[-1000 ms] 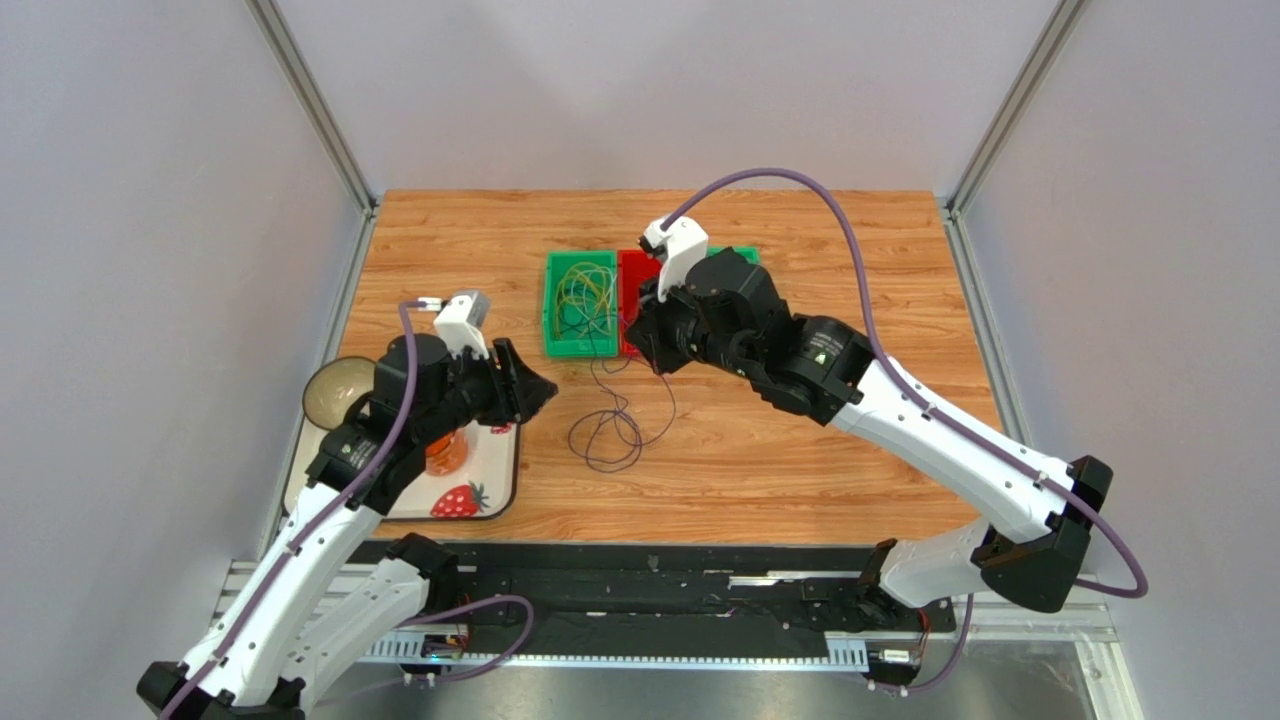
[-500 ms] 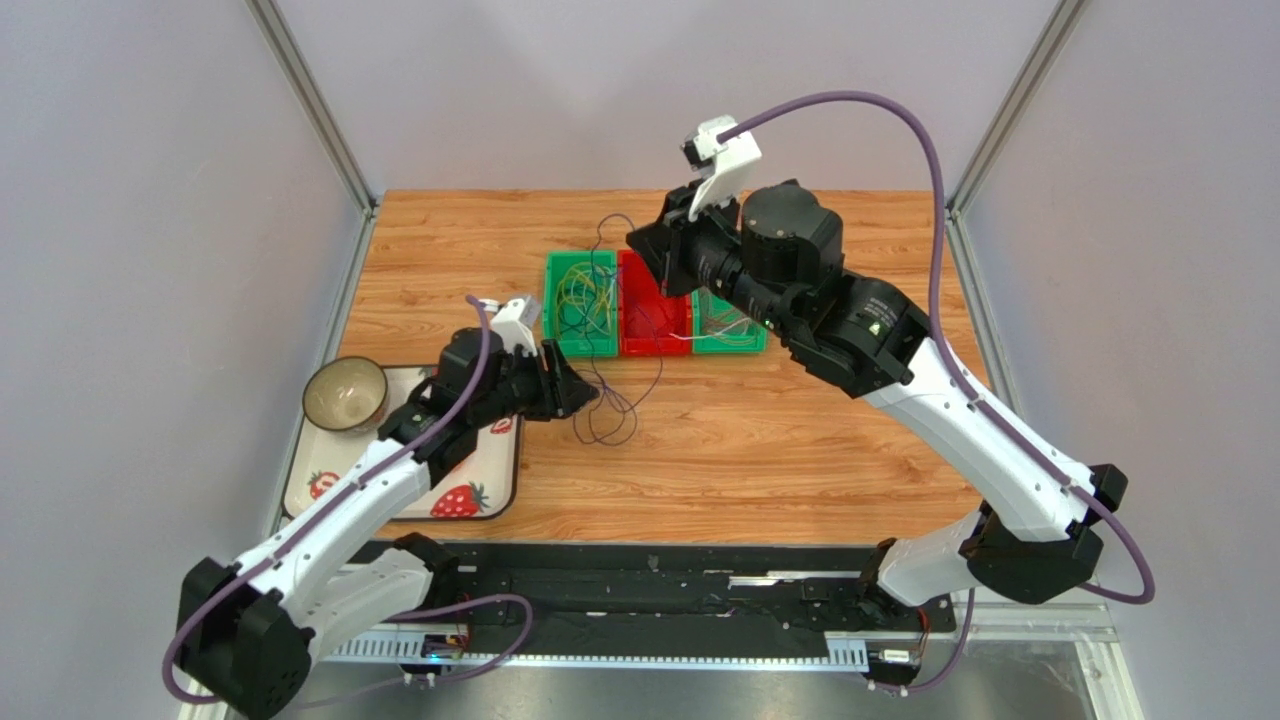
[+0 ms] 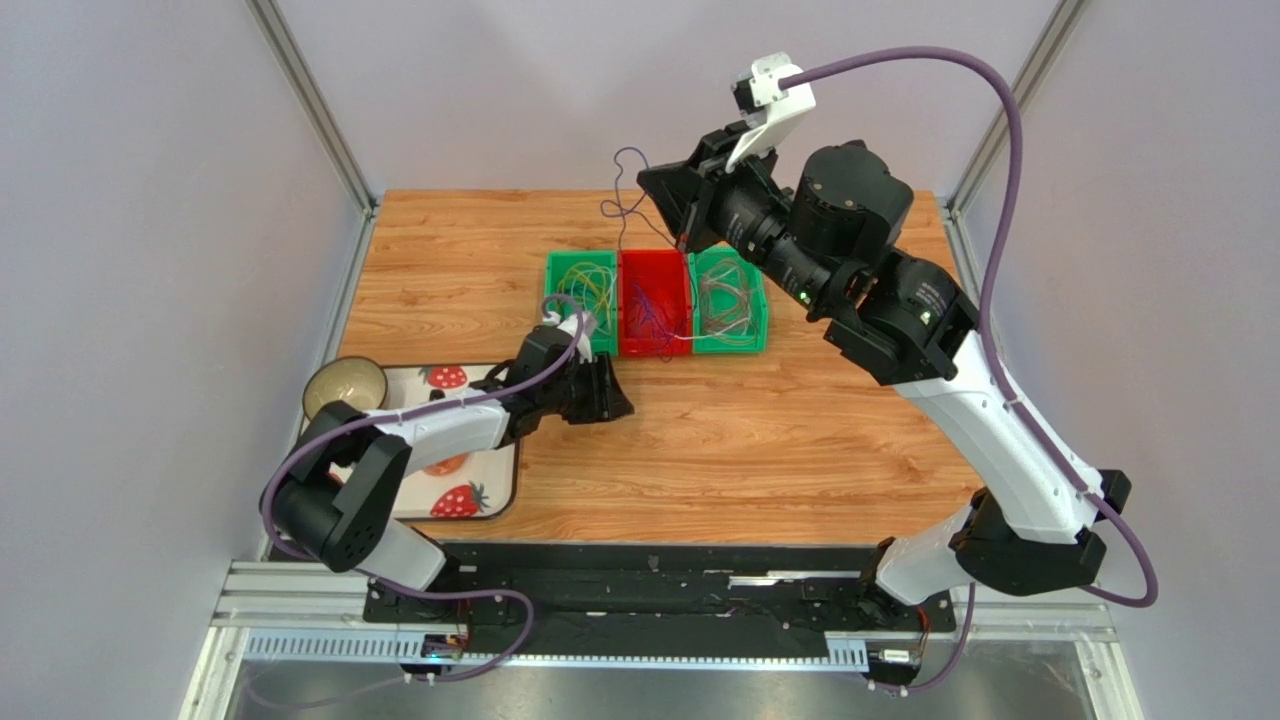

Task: Untangle the cables
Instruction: Untie the cable.

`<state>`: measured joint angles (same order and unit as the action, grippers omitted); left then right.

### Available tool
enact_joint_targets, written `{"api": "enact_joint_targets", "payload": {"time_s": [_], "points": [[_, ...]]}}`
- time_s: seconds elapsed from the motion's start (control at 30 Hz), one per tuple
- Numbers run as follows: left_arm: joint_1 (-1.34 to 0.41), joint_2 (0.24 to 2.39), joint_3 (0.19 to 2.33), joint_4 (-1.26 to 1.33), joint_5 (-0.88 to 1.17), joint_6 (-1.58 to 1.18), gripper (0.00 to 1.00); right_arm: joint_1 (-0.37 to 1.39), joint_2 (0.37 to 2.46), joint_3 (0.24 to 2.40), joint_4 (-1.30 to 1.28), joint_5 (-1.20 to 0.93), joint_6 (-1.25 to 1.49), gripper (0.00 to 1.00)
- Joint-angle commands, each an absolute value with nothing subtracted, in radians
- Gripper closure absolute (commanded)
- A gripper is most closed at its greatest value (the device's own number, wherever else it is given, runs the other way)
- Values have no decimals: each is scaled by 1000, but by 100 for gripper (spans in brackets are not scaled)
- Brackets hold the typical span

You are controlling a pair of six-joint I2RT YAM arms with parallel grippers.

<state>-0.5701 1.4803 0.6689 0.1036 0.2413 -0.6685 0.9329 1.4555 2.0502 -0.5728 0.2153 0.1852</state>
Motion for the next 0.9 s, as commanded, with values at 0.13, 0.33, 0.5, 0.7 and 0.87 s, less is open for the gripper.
{"api": "enact_joint_targets", "payload": {"time_s": [0.13, 0.33, 0.5, 0.7, 0.87], "points": [[-672, 1350, 675, 271, 134, -601, 40, 931, 1474, 2144, -580, 230, 140, 100], [-739, 1184, 534, 365, 51, -552, 40, 931, 1482, 2157, -581, 225, 149, 100], [-782, 1123, 468, 413, 38, -483, 40, 931, 1491, 2161, -583, 207, 166, 100], [-833, 1066, 430, 454, 9, -431, 39, 931, 1499, 2178, -592, 195, 178, 100], [-842, 1074, 448, 462, -55, -408, 39, 931, 1502, 2187, -595, 179, 187, 100]]}}
